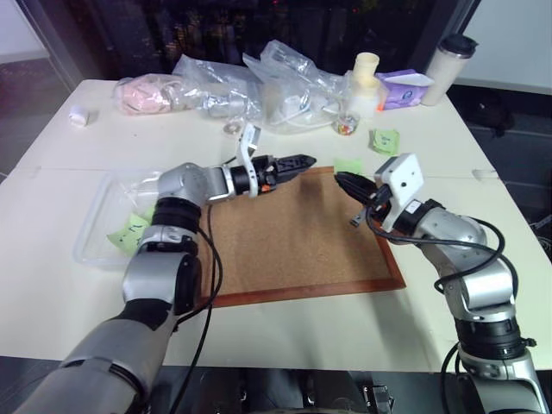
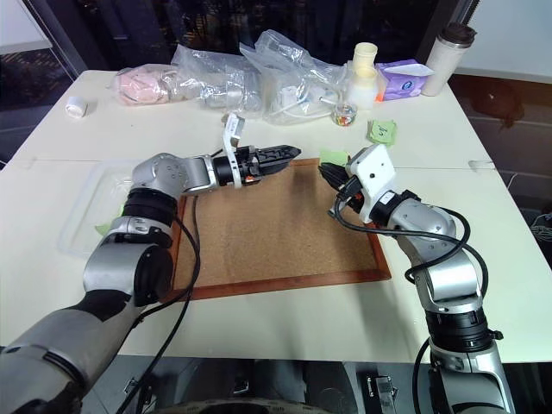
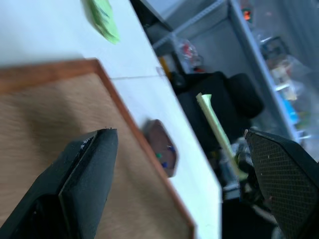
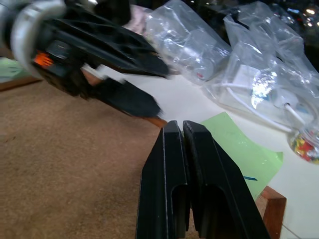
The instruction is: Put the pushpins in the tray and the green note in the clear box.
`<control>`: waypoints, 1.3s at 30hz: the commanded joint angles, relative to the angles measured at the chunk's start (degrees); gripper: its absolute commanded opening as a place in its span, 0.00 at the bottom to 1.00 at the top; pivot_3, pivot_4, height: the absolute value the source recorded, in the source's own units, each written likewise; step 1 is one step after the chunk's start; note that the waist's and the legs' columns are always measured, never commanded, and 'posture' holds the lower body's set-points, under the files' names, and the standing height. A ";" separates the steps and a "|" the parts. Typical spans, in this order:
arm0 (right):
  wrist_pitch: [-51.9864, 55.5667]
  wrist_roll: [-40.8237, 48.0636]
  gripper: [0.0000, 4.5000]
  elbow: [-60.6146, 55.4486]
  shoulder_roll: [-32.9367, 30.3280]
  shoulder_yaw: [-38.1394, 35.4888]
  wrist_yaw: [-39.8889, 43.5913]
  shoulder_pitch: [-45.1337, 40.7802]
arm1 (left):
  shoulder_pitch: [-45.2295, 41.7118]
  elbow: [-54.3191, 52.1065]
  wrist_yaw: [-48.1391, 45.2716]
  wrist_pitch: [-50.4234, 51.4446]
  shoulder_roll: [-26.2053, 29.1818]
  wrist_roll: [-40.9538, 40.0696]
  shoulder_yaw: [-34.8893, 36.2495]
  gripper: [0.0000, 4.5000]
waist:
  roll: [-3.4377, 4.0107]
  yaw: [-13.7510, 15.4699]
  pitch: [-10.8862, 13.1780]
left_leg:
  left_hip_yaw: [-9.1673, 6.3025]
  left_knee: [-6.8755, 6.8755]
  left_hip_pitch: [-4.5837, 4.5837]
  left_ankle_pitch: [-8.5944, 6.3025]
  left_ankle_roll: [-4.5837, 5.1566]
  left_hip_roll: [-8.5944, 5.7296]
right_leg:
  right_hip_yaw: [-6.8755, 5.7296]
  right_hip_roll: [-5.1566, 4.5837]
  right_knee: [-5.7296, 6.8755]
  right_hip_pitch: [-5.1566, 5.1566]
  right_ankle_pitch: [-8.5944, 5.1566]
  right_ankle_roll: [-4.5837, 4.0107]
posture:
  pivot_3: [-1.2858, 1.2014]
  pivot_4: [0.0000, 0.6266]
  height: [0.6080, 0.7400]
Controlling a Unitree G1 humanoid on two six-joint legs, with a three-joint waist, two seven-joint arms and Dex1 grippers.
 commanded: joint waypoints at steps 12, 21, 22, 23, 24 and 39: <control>0.69 0.16 0.00 -5.34 0.14 1.45 -0.81 0.99 | -5.86 9.37 0.47 -4.32 -7.58 -0.21 4.39 0.80 | 0.00 -0.05 0.00 | -0.02 0.03 0.00 0.02 -0.04 -0.03 | -0.01 -0.01 0.04 0.02 0.00 0.00 | 0.52 0.24 0.97; -0.32 -0.56 0.00 -5.28 -0.18 2.29 -0.80 1.89 | -5.83 8.59 0.32 -3.03 -8.11 -1.44 7.01 0.00 | 0.00 0.05 0.00 | -0.02 0.03 0.00 0.03 -0.05 -0.04 | -0.01 -0.02 0.03 0.02 0.00 0.01 | 0.52 0.24 0.97; -0.38 -0.62 0.00 -5.25 -0.15 2.29 -0.80 1.91 | -5.77 8.48 0.20 -2.79 -8.06 -1.37 7.03 0.00 | 0.00 0.05 0.00 | -0.02 0.03 0.00 0.03 -0.05 -0.04 | -0.01 -0.02 0.04 0.02 0.00 0.01 | 0.52 0.24 0.97; -0.51 -0.74 0.00 -5.16 -0.13 2.27 -0.80 1.90 | -5.59 8.40 0.03 -2.90 -7.90 -0.90 6.66 0.00 | 0.00 0.04 0.00 | -0.03 0.03 0.00 0.03 -0.05 -0.04 | -0.02 -0.02 0.04 0.02 0.00 0.01 | 0.52 0.24 0.97; -0.68 -0.89 0.00 -5.05 -0.14 2.24 -0.81 1.89 | -5.40 8.33 0.29 -3.10 -7.77 -0.34 6.26 0.00 | 0.00 0.04 0.00 | -0.03 0.03 0.00 0.03 -0.05 -0.04 | -0.01 -0.02 0.04 0.02 0.00 0.01 | 0.52 0.24 0.97; 11.78 12.80 0.00 -3.72 7.10 -20.39 -17.57 2.46 | 5.59 -10.25 -8.39 -21.61 -2.48 14.49 -11.99 0.00 | 0.00 0.34 0.00 | -0.05 0.03 0.00 0.05 -0.09 -0.07 | -0.06 -0.08 0.06 0.09 0.00 0.00 | 0.52 0.24 0.97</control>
